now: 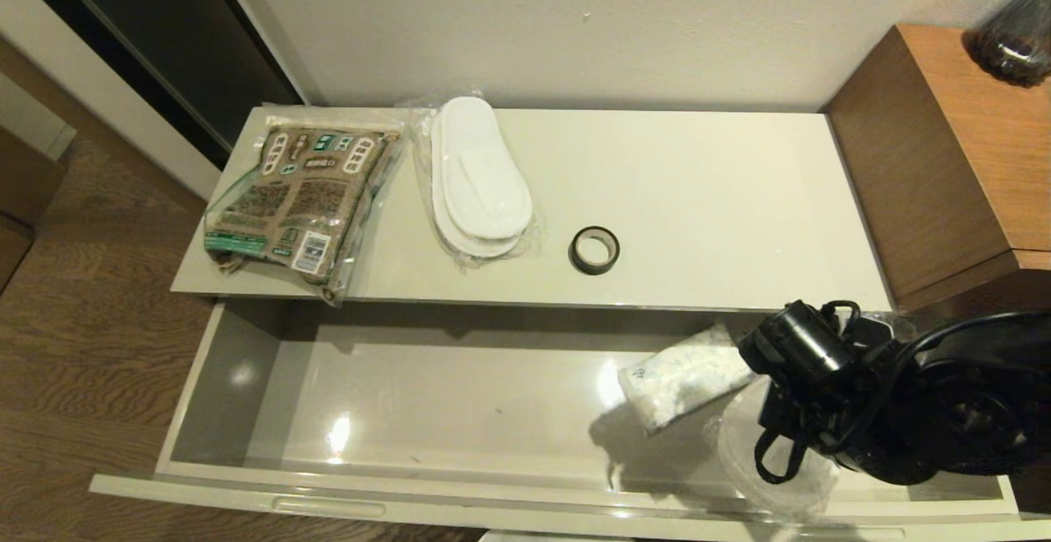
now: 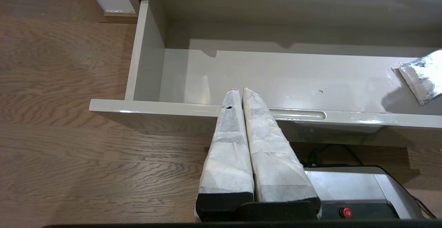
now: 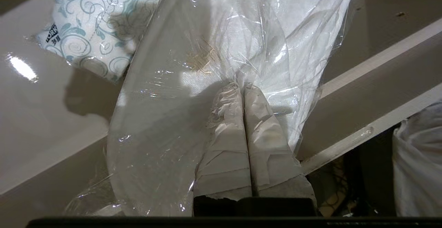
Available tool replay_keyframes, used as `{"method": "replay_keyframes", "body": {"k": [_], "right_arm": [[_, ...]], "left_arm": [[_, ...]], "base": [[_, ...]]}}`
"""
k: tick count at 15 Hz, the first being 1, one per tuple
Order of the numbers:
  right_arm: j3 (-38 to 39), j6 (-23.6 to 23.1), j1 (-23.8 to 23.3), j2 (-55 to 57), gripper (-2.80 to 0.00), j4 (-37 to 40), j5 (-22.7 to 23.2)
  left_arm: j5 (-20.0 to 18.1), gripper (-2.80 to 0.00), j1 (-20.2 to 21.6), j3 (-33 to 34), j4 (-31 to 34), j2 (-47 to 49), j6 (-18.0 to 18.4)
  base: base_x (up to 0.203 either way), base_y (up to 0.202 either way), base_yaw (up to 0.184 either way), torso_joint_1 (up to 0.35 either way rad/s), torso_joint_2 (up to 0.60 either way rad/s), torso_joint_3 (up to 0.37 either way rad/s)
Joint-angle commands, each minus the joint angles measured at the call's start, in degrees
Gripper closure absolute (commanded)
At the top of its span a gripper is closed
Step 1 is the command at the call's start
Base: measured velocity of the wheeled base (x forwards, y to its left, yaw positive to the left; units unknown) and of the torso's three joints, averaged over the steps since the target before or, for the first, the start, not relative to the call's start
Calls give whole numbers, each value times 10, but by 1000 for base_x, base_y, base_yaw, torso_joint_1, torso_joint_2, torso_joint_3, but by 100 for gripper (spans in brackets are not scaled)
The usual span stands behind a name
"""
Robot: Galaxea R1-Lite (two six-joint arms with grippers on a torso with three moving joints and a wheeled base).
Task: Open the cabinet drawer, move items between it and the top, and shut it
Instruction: Put the disposable slippers in the drawer
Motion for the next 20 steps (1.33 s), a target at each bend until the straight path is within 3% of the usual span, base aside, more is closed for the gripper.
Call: {"method": "replay_keyframes", "body": {"k": [1,5,9,10,16,20], "right_arm": [[-50,-10,-13,38,0,0,-2],[-106,-29,-36,80,0,2,-2],[-115,-35,-39,107,0,-1,-3],[-115,-34,-39,109,-280,0,-4],[-102,-57,-32,46,-280,11,-3],[-106,-68,29,-61,-280,73,42]], "left_arm": [[0,0,0,0,0,0,0],[0,0,0,0,0,0,0],[0,0,0,0,0,0,0],[0,0,0,0,0,0,0],[0,0,0,0,0,0,0],[0,0,0,0,0,0,0]], "base": [[0,0,0,0,0,0],[0,0,0,0,0,0],[0,0,0,0,0,0],[0,0,0,0,0,0],[0,0,0,0,0,0],[0,0,0,0,0,0]]}}
